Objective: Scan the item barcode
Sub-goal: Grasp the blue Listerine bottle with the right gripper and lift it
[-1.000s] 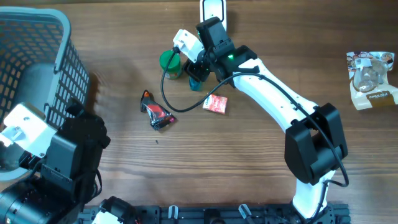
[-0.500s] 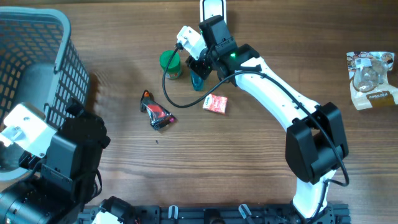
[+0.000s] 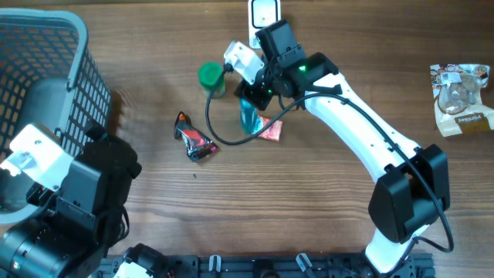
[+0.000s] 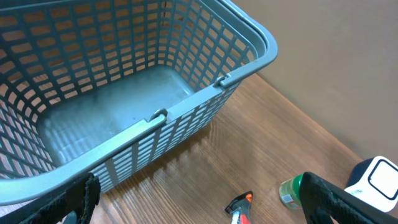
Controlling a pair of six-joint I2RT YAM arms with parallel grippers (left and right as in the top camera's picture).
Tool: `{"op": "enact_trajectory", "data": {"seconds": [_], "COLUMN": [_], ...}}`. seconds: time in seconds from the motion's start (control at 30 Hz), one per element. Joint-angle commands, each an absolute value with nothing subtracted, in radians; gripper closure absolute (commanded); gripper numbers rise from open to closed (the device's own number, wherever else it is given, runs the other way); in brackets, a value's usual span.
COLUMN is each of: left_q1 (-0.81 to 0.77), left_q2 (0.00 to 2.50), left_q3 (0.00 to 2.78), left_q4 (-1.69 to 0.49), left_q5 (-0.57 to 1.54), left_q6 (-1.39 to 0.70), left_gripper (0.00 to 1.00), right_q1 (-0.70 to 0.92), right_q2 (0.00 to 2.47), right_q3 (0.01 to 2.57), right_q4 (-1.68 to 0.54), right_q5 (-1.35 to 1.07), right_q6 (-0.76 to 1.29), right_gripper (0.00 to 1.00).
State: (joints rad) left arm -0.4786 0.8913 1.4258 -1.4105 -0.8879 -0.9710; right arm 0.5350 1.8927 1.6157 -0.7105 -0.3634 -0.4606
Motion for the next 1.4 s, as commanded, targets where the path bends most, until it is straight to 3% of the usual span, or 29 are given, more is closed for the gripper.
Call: {"op": "enact_trajectory", "data": {"seconds": [0.0,0.23,0.4,0.7,0.87,1.17,1.37], "left_q1": [-0.479,-0.479,-0.479,-0.479,-0.479,-0.479,-0.479], "left_q2": [0.894,0.894,0.894,0.894,0.894,0.894,0.894], "left_q3": [1.425,1.425,1.425,1.425,1.425,1.425,1.425], "left_q4": [-1.411,-1.411,-1.411,-1.411,-1.411,-1.411,-1.411], "left_q5": [-0.888,-0.888,-0.888,-0.887,-0.888,-0.888,-0.888], "left_q6": [-0.977,-0.977,-0.977,-0.977,-0.977,-0.977,-0.977], "left_gripper": [0.00,0.00,0.00,0.00,0.00,0.00,0.00], "right_q1": [0.532,0.532,0.509,0.296,0.287,0.287,0.328], "right_q2": [1.853,1.853,1.853,1.853,1.853,1.853,1.853], "right_q3": [1.621,1.621,1.621,1.621,1.621,1.621,1.621], "right_q4": [-0.738,-0.886,-0.902,-0.754,-0.654,-0.644,-0.672], "right_q5": [-0.585,-0.826,-1.118,-1.623,-1.623,-1.547,-1.056], "right_q6": [-0.527,-0.736,-0.756,-0.470,-0.361,-0.355,-0.331], "right_gripper": [0.92,0.94,0.95,0.94,0.94,0.95,0.95]}}
